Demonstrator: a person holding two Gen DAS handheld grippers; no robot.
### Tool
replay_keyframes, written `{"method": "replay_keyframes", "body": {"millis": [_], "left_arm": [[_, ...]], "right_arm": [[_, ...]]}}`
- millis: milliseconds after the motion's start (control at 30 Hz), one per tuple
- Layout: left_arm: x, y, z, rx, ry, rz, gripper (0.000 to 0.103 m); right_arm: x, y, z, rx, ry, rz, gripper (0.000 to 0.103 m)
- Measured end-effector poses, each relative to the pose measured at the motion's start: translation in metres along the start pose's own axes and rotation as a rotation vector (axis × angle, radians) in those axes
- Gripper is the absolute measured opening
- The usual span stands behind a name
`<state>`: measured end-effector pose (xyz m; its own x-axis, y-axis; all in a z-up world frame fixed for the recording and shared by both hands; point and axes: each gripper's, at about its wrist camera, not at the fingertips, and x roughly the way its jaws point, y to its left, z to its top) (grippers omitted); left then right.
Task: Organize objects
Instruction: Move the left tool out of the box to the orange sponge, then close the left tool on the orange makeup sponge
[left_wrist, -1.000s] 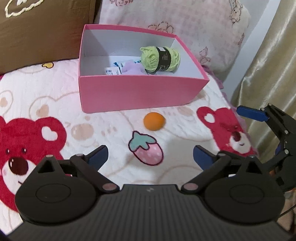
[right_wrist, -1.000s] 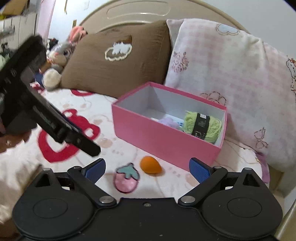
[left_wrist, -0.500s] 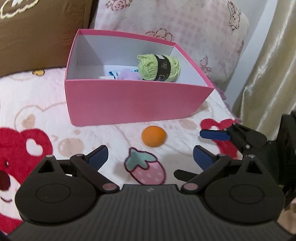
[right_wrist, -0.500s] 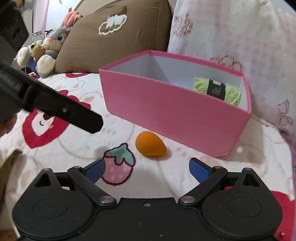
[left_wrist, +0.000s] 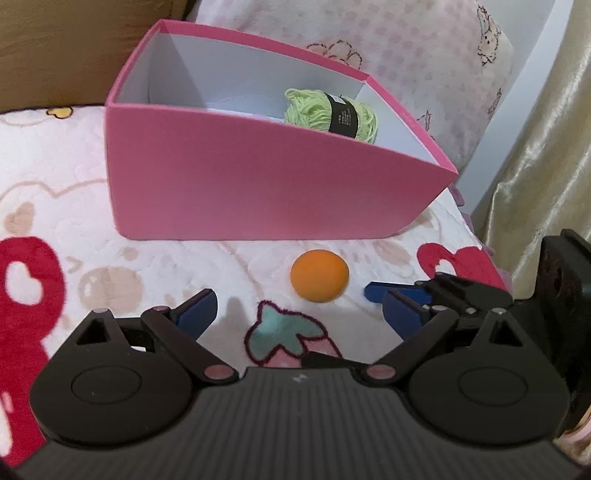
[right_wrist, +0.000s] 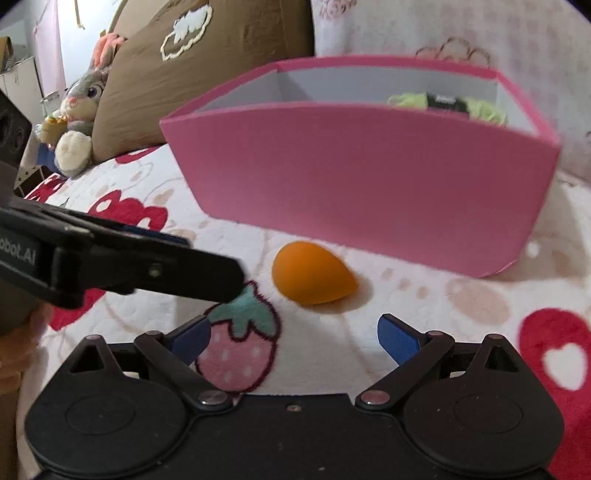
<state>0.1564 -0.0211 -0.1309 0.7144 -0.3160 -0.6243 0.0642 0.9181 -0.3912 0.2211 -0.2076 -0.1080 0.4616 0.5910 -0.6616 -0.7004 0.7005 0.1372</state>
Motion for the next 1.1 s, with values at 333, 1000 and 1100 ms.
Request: {"method": "replay_keyframes", "body": {"millis": [333, 1000, 1100], "left_arm": [[0.02, -0.005, 0.001, 0.029, -0.003, -0.015, 0.06], [0.023, -0.017, 0.009, 0.044, 0.032, -0.031, 0.036], [0.017, -0.023, 0.008, 0.061, 0.044, -0.024, 0.036]], "right_arm": [[0.002, -0.015, -0.001, 0.083, -0.05, 0.034, 0.098], [-0.004, -0.005, 0.008, 0.012, -0.091, -0.028, 0.053], [-0.011, 0.002, 0.008, -0.023, -0.087, -0.04, 0.053]]}}
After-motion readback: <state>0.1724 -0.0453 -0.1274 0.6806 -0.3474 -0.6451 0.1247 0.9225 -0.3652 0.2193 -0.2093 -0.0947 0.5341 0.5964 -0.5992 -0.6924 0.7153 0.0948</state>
